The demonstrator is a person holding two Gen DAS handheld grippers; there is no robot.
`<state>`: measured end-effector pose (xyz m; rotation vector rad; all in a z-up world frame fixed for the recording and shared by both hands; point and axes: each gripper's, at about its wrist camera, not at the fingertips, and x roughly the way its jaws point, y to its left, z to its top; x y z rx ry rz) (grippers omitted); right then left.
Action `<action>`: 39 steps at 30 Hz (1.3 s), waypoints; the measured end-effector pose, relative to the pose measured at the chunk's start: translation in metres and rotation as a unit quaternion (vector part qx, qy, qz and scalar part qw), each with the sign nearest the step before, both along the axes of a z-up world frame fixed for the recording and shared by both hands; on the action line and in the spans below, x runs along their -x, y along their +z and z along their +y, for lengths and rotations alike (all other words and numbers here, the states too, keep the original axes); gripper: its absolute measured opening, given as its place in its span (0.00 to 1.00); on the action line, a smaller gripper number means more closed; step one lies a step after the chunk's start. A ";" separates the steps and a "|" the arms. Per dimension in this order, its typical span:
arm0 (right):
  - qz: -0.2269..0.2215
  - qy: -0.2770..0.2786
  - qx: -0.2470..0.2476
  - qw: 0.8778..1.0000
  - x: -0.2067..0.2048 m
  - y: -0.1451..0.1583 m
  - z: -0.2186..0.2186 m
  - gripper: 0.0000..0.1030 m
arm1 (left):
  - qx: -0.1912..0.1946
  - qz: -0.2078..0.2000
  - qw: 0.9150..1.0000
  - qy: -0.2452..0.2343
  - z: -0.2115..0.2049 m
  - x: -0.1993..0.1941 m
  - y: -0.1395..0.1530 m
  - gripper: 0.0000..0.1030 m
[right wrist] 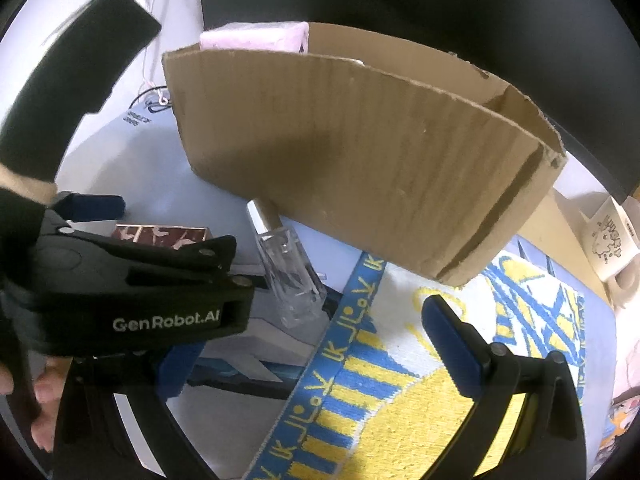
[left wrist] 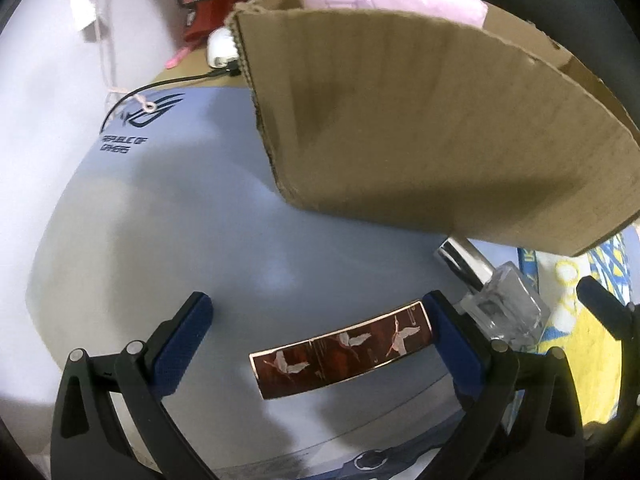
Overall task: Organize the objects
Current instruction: 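Lower the left tool onto the red crane-print box and close it, then lift the red box with the left tool while the right tool grasps the perfume bottle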
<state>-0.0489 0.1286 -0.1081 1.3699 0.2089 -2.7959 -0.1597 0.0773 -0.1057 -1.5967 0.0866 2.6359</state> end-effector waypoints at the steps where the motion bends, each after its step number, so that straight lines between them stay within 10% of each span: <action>1: -0.003 -0.001 -0.001 1.000 0.001 -0.002 -0.001 1.00 | 0.003 0.004 1.000 0.000 0.001 -0.001 0.000 1.00; 19: 0.002 -0.013 -0.029 1.000 0.010 -0.007 -0.005 1.00 | -0.012 0.014 1.000 -0.021 -0.005 -0.021 0.001 0.99; 22: 0.009 -0.011 -0.026 1.000 0.010 -0.004 -0.006 1.00 | -0.014 0.042 0.999 -0.015 -0.009 -0.026 0.005 0.74; 31: 0.033 0.006 -0.043 0.998 0.018 -0.004 -0.022 0.99 | -0.029 0.045 0.999 0.006 -0.025 -0.026 0.014 0.74; 35: 0.017 0.005 -0.010 1.000 0.029 -0.007 -0.019 0.50 | -0.028 0.061 0.997 0.037 -0.041 -0.026 0.019 0.73; 39: -0.004 0.006 0.041 0.999 0.034 -0.006 -0.013 0.23 | -0.041 0.066 0.996 0.050 -0.055 -0.026 0.022 0.73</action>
